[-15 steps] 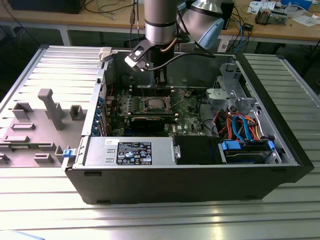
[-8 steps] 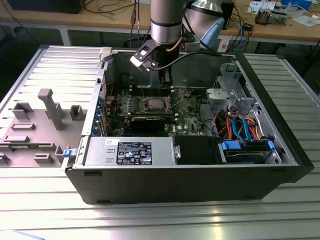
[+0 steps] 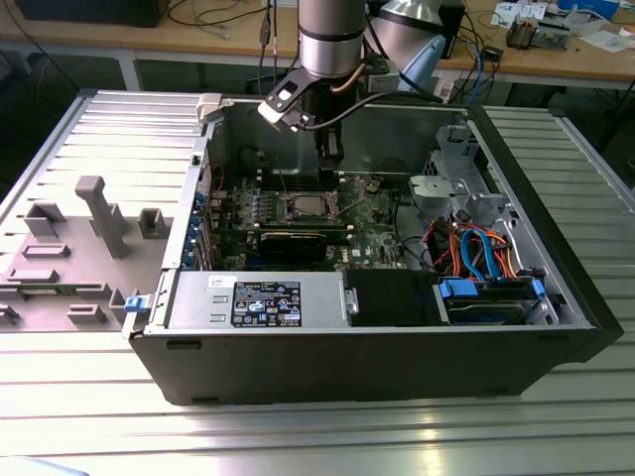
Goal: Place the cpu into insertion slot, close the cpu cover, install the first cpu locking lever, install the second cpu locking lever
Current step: 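Close the cpu cover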
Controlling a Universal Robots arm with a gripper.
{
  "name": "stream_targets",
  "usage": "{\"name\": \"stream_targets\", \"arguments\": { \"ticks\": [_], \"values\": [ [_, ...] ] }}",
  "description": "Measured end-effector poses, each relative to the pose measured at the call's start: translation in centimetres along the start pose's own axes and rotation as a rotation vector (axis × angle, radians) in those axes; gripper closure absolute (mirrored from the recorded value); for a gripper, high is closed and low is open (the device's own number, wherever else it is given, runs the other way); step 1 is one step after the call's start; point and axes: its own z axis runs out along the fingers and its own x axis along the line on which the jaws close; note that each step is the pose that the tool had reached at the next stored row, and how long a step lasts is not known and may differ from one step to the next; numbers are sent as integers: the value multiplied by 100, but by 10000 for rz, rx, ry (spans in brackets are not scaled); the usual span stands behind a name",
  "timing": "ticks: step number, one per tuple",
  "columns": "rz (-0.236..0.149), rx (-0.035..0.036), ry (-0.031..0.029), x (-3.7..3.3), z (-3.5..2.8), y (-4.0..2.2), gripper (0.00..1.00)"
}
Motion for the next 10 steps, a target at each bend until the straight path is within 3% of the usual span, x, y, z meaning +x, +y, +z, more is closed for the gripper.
{"name": "stream_targets", "arguments": {
  "ticks": [2,4,5,10],
  "values": [
    [2,27,2,-5,6,69,89],
    [0,60,6,-16,22,213,89],
    [0,69,4,-20,23,252,89],
    [0,87,6,-29,38,385,89]
  ]
}}
